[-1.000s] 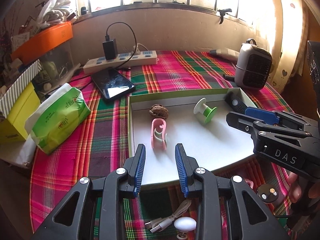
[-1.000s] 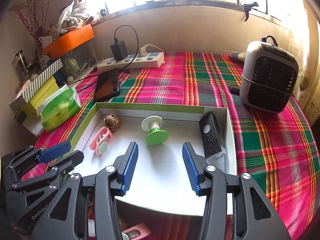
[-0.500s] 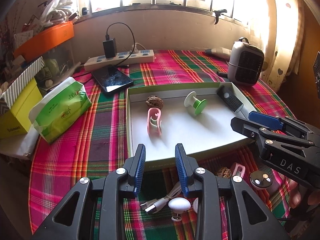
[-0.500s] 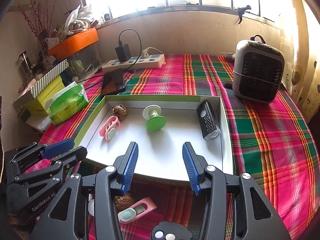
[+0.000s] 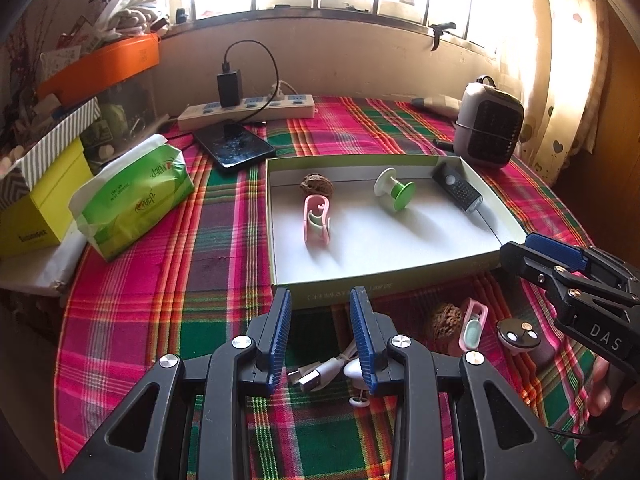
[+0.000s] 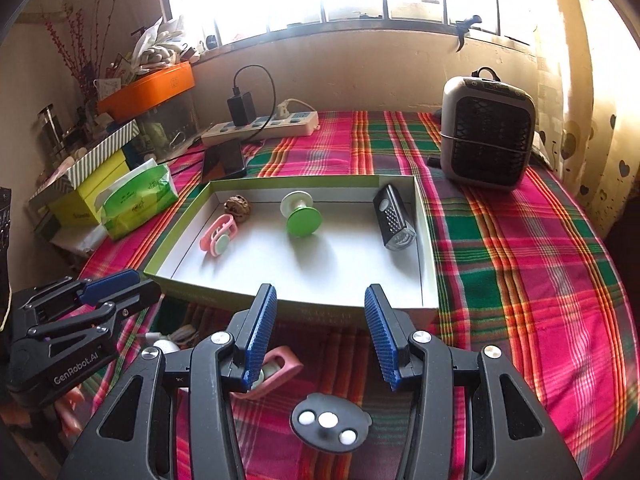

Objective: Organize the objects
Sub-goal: 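Move the left tool to the white USB cable while the right tool approaches the black round puck, then close the left tool on the white cable while the right tool grasps the black puck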

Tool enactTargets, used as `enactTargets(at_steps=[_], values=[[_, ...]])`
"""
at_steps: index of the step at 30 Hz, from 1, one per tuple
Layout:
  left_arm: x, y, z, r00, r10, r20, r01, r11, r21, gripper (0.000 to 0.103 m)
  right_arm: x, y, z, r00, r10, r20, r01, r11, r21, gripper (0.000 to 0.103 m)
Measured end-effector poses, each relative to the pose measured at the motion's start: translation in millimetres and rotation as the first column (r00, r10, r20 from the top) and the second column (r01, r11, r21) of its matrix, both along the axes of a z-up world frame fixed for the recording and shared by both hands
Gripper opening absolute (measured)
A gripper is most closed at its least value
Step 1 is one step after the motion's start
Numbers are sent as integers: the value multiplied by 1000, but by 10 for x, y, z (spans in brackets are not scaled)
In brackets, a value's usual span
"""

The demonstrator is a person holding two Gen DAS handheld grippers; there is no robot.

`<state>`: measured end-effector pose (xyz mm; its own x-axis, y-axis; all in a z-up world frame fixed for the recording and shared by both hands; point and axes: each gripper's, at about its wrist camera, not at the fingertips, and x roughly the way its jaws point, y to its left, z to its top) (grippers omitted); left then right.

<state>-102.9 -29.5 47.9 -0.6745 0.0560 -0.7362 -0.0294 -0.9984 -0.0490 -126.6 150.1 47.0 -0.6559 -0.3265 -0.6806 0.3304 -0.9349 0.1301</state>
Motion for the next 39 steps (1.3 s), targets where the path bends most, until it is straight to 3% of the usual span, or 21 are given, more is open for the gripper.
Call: enactTargets(at_steps=[19, 24, 39], values=[[314, -263, -178, 999, -28, 29, 24, 993, 114, 29, 313, 172, -125, 1000, -13, 25, 14, 1000, -20, 48], [335, -277, -215, 999, -38, 37, 32, 988, 148, 29, 375, 199, -177, 999, -10, 34, 11, 1000, -26, 56], [280, -229, -341, 997, -35, 71, 28, 994, 108, 31, 416, 123, -338, 997, 20, 80, -20, 1000, -7, 56]])
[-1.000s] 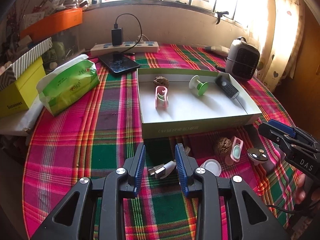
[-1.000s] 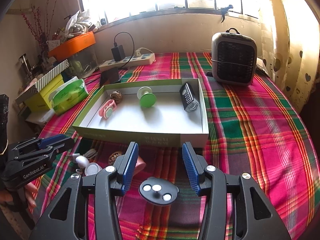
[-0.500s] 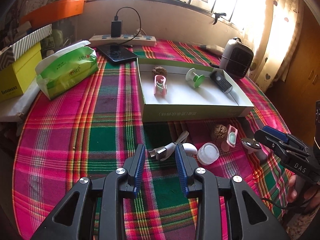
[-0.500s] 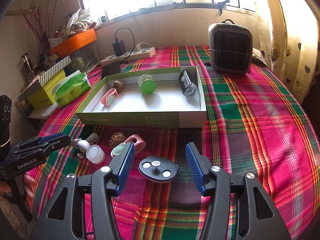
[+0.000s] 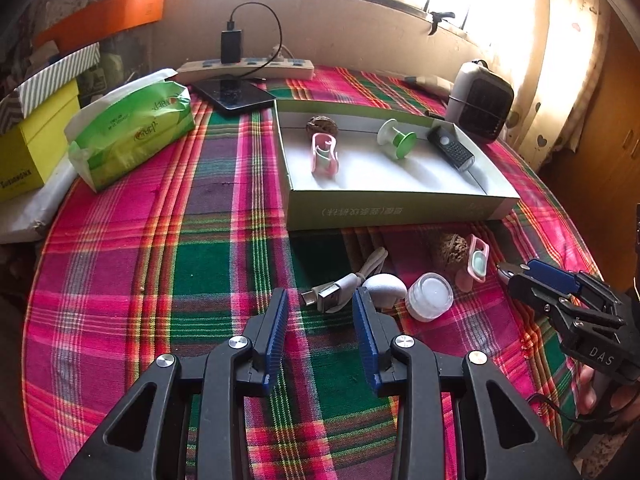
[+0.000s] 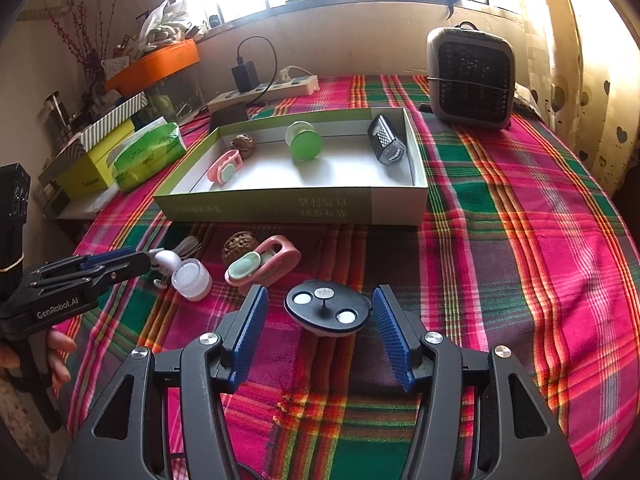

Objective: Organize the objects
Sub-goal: 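Close the left tool on the white cable while the right tool grasps the black puck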

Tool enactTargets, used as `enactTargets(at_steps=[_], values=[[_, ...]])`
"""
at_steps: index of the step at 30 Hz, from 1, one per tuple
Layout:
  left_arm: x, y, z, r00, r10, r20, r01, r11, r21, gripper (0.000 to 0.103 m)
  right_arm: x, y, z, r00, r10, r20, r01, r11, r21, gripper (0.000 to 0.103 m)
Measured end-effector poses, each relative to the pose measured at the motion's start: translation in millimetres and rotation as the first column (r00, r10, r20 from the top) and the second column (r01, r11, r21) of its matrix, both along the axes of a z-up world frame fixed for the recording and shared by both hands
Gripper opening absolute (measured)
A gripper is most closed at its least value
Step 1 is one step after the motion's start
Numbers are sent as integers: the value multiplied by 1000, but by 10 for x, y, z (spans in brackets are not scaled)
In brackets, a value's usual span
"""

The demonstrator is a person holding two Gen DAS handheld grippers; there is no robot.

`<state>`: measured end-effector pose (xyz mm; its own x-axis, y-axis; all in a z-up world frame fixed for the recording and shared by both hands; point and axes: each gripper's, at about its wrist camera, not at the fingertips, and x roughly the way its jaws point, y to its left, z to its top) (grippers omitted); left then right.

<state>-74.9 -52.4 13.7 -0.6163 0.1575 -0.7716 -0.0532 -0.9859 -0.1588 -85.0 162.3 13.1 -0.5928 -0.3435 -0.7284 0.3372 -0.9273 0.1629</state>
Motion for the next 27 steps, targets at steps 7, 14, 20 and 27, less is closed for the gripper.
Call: enactTargets(at_steps=[7, 14, 20, 27], values=[[-73, 33, -25, 1000, -9, 3, 9, 999, -38, 31, -22, -55, -51, 1000, 6, 22, -6, 999, 34, 56], [-141, 94, -36, 999, -40, 5, 41, 996, -78, 32, -42, -66, -76, 1000, 1, 25, -2, 997, 72, 56], [-215, 125, -48, 997, -73, 15, 74, 992, -103, 32, -72, -48, -76, 1000, -15, 27, 13, 997, 74, 56], [-293, 185, -56, 995, -98, 14, 99, 983, -153, 32, -89, -62, -76, 1000, -15, 24, 13, 996, 86, 56]])
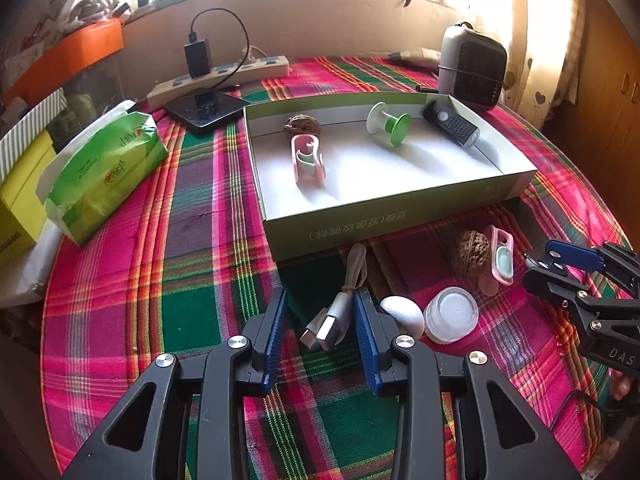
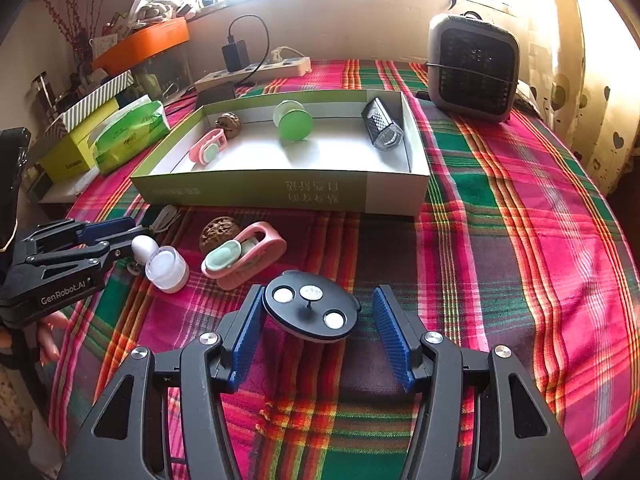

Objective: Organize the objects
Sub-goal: 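Close the left tool on the white cable while the right tool grasps the black puck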

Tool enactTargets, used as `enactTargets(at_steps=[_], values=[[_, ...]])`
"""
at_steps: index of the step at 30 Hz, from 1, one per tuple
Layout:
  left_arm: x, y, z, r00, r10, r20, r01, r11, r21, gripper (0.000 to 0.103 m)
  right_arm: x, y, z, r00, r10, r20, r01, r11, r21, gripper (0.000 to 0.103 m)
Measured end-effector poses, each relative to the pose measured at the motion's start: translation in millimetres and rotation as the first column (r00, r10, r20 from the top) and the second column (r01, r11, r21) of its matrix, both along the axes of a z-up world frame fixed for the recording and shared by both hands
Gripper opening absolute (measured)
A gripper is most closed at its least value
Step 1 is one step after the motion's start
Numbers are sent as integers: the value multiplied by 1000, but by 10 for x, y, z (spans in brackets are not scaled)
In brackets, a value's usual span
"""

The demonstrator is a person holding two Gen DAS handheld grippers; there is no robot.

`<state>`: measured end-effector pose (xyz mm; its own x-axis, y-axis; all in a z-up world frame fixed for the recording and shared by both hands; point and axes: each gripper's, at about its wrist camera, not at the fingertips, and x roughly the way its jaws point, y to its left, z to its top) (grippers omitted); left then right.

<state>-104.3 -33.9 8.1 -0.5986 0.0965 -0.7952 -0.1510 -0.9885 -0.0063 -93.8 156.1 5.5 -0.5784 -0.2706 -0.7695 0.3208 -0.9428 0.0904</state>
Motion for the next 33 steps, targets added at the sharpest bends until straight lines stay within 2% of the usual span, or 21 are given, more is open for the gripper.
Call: enactTargets(at_steps=[11, 16, 19, 23, 33], values=[[-8, 1, -1, 1000, 10, 2, -10, 1000, -5, 31, -20, 2, -6, 1000, -3, -1, 3, 1000, 2, 56], [-13, -34, 1, 999, 36, 1, -36, 999, -5, 20, -13, -14, -3, 1000, 2, -4, -2, 1000, 15, 56], [0, -54, -2, 999, 44, -1, -44, 999, 4, 18, -8, -22, -3, 1000, 5, -6, -5, 1000, 19, 55], [20, -68, -3, 998, 58, -2, -58, 998, 13, 16, -6, -12, -2, 1000, -2, -7, 2, 1000, 16, 48], [53, -98, -4, 997, 77, -1, -77, 997, 31, 14, -2, 1, 2, 1000, 3, -9, -3, 1000, 9, 47]])
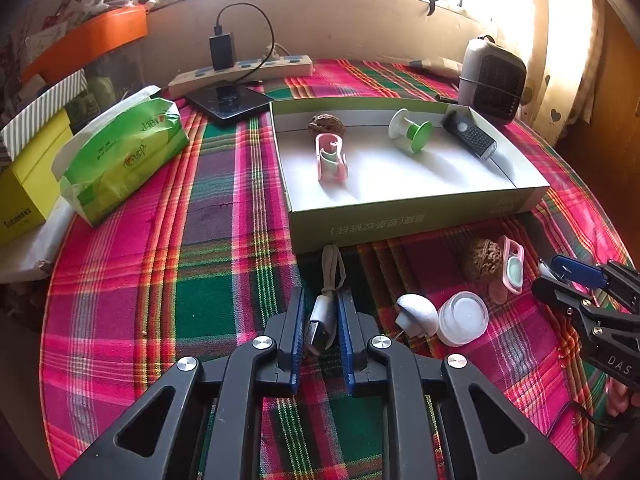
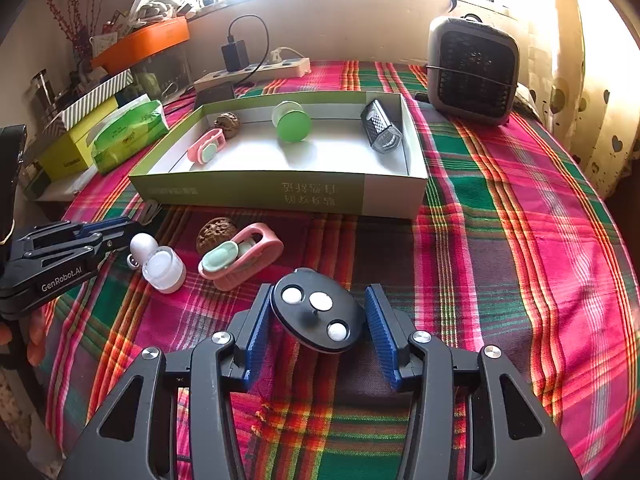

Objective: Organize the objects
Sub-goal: 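Close the left tool on the white cable while the right tool grasps the black puck, then lift the cable in the left tool and puck in the right tool toward the box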

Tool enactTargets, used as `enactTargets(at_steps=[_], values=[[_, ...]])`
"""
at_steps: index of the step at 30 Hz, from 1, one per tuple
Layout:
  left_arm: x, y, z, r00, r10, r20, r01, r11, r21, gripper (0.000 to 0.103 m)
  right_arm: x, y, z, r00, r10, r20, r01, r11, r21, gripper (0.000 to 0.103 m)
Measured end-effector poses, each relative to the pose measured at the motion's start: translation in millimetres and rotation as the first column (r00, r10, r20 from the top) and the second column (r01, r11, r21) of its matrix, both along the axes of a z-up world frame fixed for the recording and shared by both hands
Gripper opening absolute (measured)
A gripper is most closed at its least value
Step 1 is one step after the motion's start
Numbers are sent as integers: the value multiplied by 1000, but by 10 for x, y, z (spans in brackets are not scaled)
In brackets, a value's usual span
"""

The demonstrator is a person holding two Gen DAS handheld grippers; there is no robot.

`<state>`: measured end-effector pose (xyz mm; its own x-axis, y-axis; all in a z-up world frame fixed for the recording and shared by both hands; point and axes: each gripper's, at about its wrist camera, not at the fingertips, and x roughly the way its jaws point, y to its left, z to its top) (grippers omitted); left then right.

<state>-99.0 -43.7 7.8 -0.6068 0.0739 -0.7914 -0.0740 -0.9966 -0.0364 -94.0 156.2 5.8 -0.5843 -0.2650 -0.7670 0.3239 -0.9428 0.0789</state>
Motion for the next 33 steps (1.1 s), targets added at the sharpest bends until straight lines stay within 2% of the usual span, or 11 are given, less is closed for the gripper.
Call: enactTargets(at_steps=[33], values=[[111, 29, 130, 999, 28, -26, -27, 1000, 6, 12, 69, -6, 61, 1000, 16, -26, -17, 999, -33, 47]])
